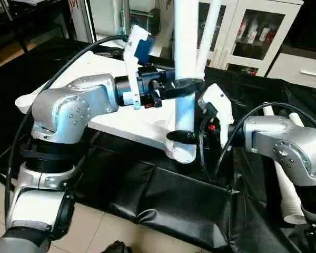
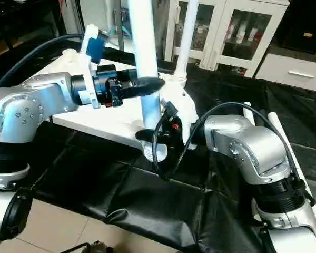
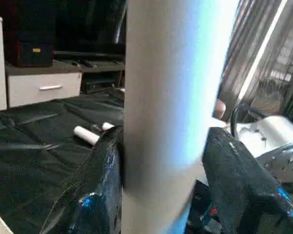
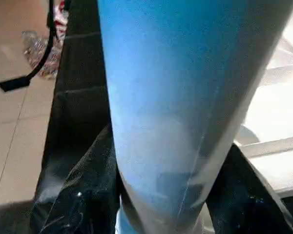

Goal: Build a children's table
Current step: Pick table leg

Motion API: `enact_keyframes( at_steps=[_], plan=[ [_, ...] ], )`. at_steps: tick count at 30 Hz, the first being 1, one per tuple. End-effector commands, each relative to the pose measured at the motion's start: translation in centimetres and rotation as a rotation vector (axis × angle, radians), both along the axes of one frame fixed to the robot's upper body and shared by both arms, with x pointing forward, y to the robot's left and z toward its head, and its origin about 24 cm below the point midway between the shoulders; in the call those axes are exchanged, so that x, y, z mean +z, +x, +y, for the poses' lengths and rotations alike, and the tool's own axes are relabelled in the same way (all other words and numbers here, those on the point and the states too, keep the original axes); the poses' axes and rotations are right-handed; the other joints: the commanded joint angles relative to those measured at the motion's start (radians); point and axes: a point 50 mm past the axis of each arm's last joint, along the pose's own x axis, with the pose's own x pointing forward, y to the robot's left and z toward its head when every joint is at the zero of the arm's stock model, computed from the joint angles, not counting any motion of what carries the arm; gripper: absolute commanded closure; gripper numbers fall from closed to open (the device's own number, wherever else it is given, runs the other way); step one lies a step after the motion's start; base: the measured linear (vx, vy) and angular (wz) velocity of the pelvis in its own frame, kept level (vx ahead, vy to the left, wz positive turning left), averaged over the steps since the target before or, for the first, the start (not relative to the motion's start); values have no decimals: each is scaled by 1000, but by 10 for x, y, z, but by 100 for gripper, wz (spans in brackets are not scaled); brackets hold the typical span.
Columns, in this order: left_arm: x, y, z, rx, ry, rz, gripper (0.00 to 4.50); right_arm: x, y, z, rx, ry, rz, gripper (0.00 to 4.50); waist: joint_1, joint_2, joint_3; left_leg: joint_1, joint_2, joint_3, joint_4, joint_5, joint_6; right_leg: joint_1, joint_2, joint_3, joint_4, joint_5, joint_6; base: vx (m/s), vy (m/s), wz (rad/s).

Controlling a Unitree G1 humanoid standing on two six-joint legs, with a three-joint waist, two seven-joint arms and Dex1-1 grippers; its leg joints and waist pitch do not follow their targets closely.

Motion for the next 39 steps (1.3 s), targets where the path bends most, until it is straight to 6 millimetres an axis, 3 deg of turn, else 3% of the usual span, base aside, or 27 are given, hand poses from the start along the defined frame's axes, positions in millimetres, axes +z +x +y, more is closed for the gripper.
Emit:
enact_keyframes(
  at_steps=[1, 7, 8, 15, 18, 19, 21, 22, 23, 24, 25, 30, 32, 33, 34, 35, 37, 39],
  plan=[
    [5, -2, 1, -14, -15, -4, 153, 9, 8, -11, -82, 9, -46, 264, 3, -3, -76, 18, 6, 3, -64, -126, -46, 56, -43, 30, -58, -71, -208, 0, 0, 0],
    [0, -1, 8, 10, -49, 29, 102, 18, 14, -18, -141, 64, -59, 264, 5, -1, -77, 19, 6, 3, -64, -122, -45, 55, -43, 30, -56, -61, -211, 0, 0, 0],
    [0, -1, 10, 25, -55, 31, 72, 18, 15, -19, -154, 70, -59, 264, 4, 0, -76, 18, 5, 3, -65, -126, -46, 55, -42, 29, -58, -65, -211, 0, 0, 0],
    [-9, 2, 34, 184, -120, 44, 62, 15, 25, -37, -325, 99, -42, 264, 1, 5, -77, 17, 6, 0, -66, -131, -56, 56, -41, 28, -58, -59, -200, 0, 0, 0],
    [-40, 5, 54, 419, 6, 13, 62, 5, 22, -40, -399, 103, -56, 264, -2, 9, -77, 17, 7, 0, -68, -135, -54, 56, -41, 28, -62, -59, -182, 0, 0, 0],
    [-50, 7, 59, 519, 43, -2, 62, 3, 22, -39, -433, 119, -96, 264, -3, 9, -77, 17, 10, -1, -70, -146, -57, 54, -43, 28, -68, -79, -158, 0, 0, 0],
    [-69, 8, 65, 683, 73, 4, 62, 1, 23, -37, -509, 116, -217, 264, -3, 13, -79, 18, 13, -2, -70, -152, -65, 50, -44, 28, -68, -86, -148, 0, 0, 0],
    [-73, 8, 66, 715, 73, 13, 62, 0, 24, -36, -525, 109, -253, 264, -7, 9, -76, 19, 11, -1, -71, -173, -74, 49, -44, 27, -72, -114, -143, 0, 0, 0],
    [-86, 8, 69, 799, 141, -22, 62, -5, 24, -34, -557, 109, -270, 264, -4, 13, -78, 24, 10, -1, -70, -181, -75, 47, -43, 27, -71, -124, -143, 0, 0, 0],
    [-93, 6, 69, 818, 185, -41, 62, -8, 23, -33, -573, 119, -261, 264, -7, 6, -75, 21, 12, -2, -73, -189, -70, 47, -42, 28, -75, -136, -137, 0, 0, 0],
    [-99, 5, 69, 825, 229, -61, 62, -10, 23, -32, -588, 133, -242, 264, -8, 10, -73, 23, 9, -3, -77, -221, -68, 45, -41, 29, -79, -194, -112, 0, 0, 0],
    [-123, 1, 60, 635, 301, -93, 62, -18, 17, -24, -550, 239, -186, 264, -6, 9, -71, 24, 8, -3, -80, -232, -61, 35, -41, 32, -84, -206, -104, 0, 0, 0],
    [-134, 8, 57, 523, 378, -132, 62, -22, 11, -27, -511, 246, -179, 264, -4, 9, -74, 24, 7, -2, -80, -224, -61, 35, -40, 32, -80, -177, -106, 0, 0, 0],
    [-136, 11, 58, 494, 411, -154, 62, -24, 10, -28, -499, 245, -175, 264, -7, 25, -71, 24, 5, -4, -82, -235, -64, 34, -37, 32, -89, -169, -99, 0, 0, 0],
    [-138, 15, 59, 465, 435, -167, 45, -25, 8, -30, -488, 242, -172, 264, -8, 17, -76, 21, 4, -7, -81, -223, -69, 45, -40, 32, -77, -135, -104, 0, 0, 0],
    [-138, 17, 59, 440, 440, -160, 45, -25, 7, -31, -479, 236, -171, 264, -6, 50, -77, 22, 4, -11, -80, -221, -78, 43, -42, 31, -72, -124, -107, 0, 0, 0],
    [-138, 24, 57, 325, 432, -146, 24, -25, 0, -36, -441, 207, -168, 264, -12, 35, -77, 25, 1, -5, -77, -232, -76, 46, -39, 31, -78, -90, -133, 0, 0, 0],
    [-138, 27, 57, 262, 450, -150, 16, -24, -4, -38, -420, 191, -163, 264, -12, 38, -78, 21, 4, -6, -75, -215, -67, 51, -43, 32, -70, -61, -157, 0, 0, 0]
  ],
)
